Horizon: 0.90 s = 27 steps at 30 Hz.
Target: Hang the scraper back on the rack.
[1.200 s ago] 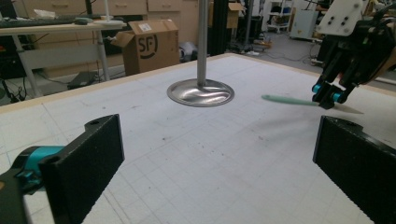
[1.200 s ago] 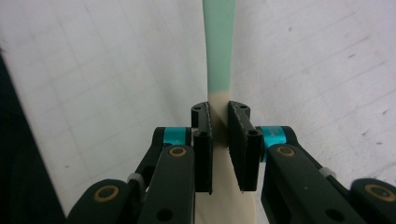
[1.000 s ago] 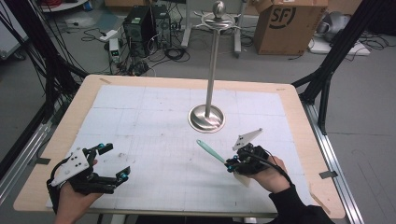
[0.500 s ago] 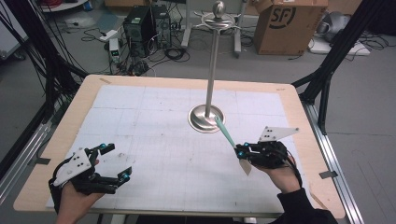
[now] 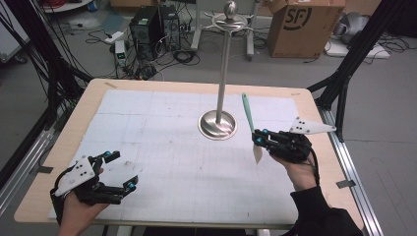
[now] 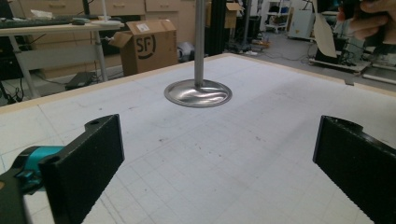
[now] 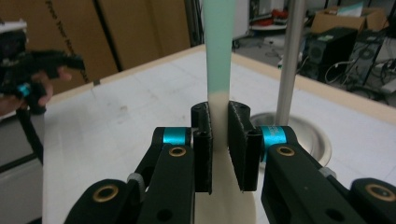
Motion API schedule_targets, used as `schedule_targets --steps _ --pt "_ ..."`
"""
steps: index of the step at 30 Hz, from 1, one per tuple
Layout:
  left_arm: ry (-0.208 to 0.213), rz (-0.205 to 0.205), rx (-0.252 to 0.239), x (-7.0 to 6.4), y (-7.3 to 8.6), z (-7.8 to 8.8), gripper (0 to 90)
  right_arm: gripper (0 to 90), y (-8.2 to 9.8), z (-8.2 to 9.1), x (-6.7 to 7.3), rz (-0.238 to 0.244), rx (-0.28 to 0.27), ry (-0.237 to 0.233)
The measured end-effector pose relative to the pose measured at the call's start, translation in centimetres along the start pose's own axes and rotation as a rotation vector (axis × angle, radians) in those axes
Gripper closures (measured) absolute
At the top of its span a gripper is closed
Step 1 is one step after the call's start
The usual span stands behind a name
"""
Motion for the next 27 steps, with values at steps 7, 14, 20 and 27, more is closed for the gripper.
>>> schedule_targets --steps 7,14,20,27 --pt "-0.003 0.003 -0.004 0.0 -0.1 0.1 2.5 80.4 -2.3 -0.4 -1.2 0.002 -0.070 0.005" --pt "-0.003 0.004 -0.005 0.0 -0.1 0.3 2.5 80.4 -4.9 -0.8 -2.7 0.015 -0.128 0.018" --pt "-0.003 0.003 -0.004 0.0 -0.1 0.4 2.5 80.4 -6.9 -1.3 -4.2 0.016 -0.161 0.040" --pt "-0.008 0.006 -0.008 0.1 -0.1 0.7 2.5 80.4 -8.4 -2.2 -5.7 0.007 -0.184 0.065"
Point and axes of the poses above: each handheld gripper's, and its own axes: z roughly backward along the jaws, y roughly out of its underside, x roughly to its left, the point moved 9 cm from there along -z, roughly forward along the jaws, and after that the axes turned 4 degrees about -x, right-handed, at the moved point
